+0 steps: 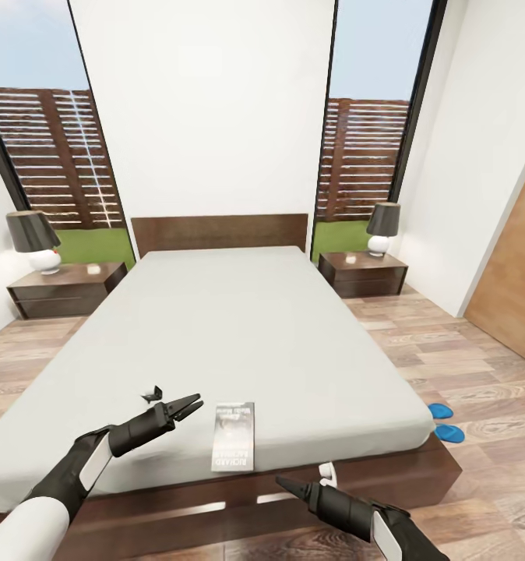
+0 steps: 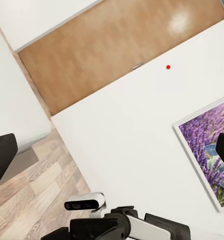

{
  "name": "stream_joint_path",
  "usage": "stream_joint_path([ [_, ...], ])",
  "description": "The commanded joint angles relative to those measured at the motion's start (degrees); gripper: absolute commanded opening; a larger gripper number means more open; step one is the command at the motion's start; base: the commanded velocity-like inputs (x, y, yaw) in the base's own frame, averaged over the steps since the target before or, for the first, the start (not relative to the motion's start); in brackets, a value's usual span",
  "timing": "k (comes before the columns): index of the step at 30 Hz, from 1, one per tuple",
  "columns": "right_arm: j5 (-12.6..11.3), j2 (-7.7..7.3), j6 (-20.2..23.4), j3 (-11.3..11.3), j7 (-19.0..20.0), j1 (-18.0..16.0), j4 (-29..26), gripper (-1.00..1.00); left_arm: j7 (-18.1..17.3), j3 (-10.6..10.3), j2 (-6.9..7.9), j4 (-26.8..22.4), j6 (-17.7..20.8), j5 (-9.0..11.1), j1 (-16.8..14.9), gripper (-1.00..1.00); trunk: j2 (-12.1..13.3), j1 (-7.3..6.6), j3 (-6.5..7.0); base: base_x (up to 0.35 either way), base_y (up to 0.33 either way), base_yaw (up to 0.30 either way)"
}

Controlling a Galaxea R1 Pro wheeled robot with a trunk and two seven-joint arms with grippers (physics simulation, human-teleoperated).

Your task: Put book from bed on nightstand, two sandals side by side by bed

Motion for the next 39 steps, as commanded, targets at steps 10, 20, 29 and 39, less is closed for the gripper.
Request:
stream_joint_path([
  [10,-0.25,-0.41,0.57,-0.50,0.14,-0.03,-1.81,1.00,-0.14,0.01,-0.10,0.00,0.60,0.16,-0.03,1.00,-2.05,1.10,-0.96,0.000,0.000,0.000],
  [20,-0.41,-0.50,0.58,-0.76,-0.01,-0.03,-4.52,1.00,-0.14,0.07,-0.10,0.04,0.60,0.20,-0.03,1.00,-2.05,1.10,-0.96,0.000,0.000,0.000],
  [29,-0.41,-0.51,0.58,-0.77,0.06,-0.03,-4.55,1.00,-0.14,0.09,-0.10,0.01,0.60,0.20,-0.03,1.00,-2.05,1.10,-0.96,0.000,0.000,0.000],
  [39,-0.41,-0.51,0.58,-0.81,0.08,-0.03,-4.63,1.00,-0.14,0.09,-0.10,0.00,0.60,0.13,-0.03,1.00,-6.06,3.29,-2.75,0.000,0.000,0.000],
])
